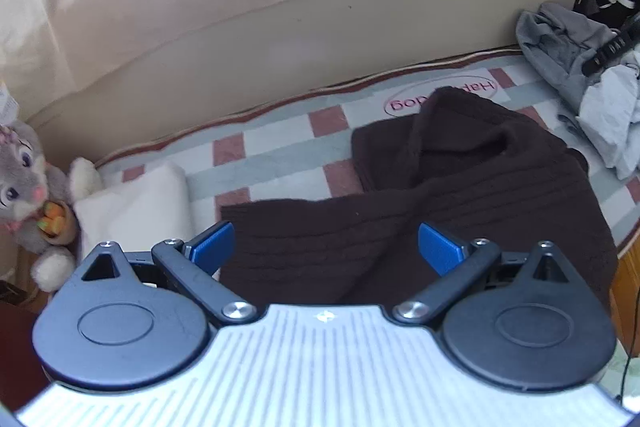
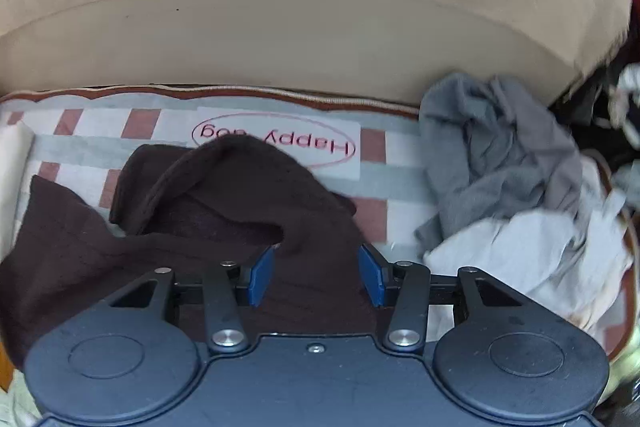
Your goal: Fold clothes
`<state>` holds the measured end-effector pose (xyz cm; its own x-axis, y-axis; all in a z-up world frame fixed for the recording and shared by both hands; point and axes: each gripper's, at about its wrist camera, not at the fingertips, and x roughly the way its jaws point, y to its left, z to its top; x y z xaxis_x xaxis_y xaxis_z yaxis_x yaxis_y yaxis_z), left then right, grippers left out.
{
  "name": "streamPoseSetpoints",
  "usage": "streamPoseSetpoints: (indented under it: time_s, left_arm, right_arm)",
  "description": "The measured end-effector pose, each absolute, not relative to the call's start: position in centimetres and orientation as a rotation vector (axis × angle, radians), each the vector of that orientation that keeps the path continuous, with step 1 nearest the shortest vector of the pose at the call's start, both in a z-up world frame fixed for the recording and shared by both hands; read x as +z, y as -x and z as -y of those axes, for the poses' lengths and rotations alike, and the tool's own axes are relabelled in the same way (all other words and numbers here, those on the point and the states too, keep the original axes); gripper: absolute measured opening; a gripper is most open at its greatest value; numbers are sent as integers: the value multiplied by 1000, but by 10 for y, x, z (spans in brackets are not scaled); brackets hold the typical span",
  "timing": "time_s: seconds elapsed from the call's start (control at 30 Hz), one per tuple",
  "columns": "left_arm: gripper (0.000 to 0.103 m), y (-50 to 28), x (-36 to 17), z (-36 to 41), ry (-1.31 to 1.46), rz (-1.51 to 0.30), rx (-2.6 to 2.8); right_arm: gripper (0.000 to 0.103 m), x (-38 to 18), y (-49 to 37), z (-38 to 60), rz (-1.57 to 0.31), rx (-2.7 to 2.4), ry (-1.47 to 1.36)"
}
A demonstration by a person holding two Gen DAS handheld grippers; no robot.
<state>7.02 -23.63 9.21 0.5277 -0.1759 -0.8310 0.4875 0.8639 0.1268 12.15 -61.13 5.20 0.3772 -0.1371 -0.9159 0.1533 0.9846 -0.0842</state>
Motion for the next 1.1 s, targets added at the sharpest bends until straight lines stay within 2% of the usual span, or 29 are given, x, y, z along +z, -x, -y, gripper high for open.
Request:
streamPoseSetpoints:
  time_s: [0.17, 0.27, 0.43, 0.47, 0.53, 0.6, 0.7, 0.8, 0.9, 1.0, 1.1]
  left_arm:
    - [102, -72, 83, 275, -502, -997, -516]
    - [102, -72, 62, 302, -595, -958, -594]
    - [100, -109, 14, 333, -442, -960, -696]
    - [98, -119, 1, 339, -414, -969, -707]
    - [87, -138, -28, 351, -371, -1005, -732]
    - [70, -150, -53, 359, -349, -1035, -758]
    - [70, -161, -74, 356, -369, -1072, -832]
    - [70, -178, -79, 345, -443, -996, -938]
    - [70, -207, -90, 341, -486, -920, -953]
    - [70, -237, -108, 339, -367, -1000, -889]
    - [70, -249, -118, 328, -188, -1065, -822]
  right_arm:
    - [53, 34, -120, 614, -1156, -114, -82]
    - [53, 20, -115, 616, -1149, -65, -128]
    - [53, -23, -97, 639, -1141, -65, -235]
    - [53, -32, -85, 645, -1118, -80, -272]
    - [53, -50, -62, 658, -1071, -110, -345]
    - [53, -68, -39, 672, -1023, -140, -418]
    - [53, -81, 9, 680, -914, -182, -519]
    - [53, -76, 60, 675, -819, -259, -591]
    - [54, -70, 31, 683, -914, -356, -648]
    - [54, -78, -27, 689, -963, -346, -676]
    - [54, -106, -34, 680, -997, -406, -613]
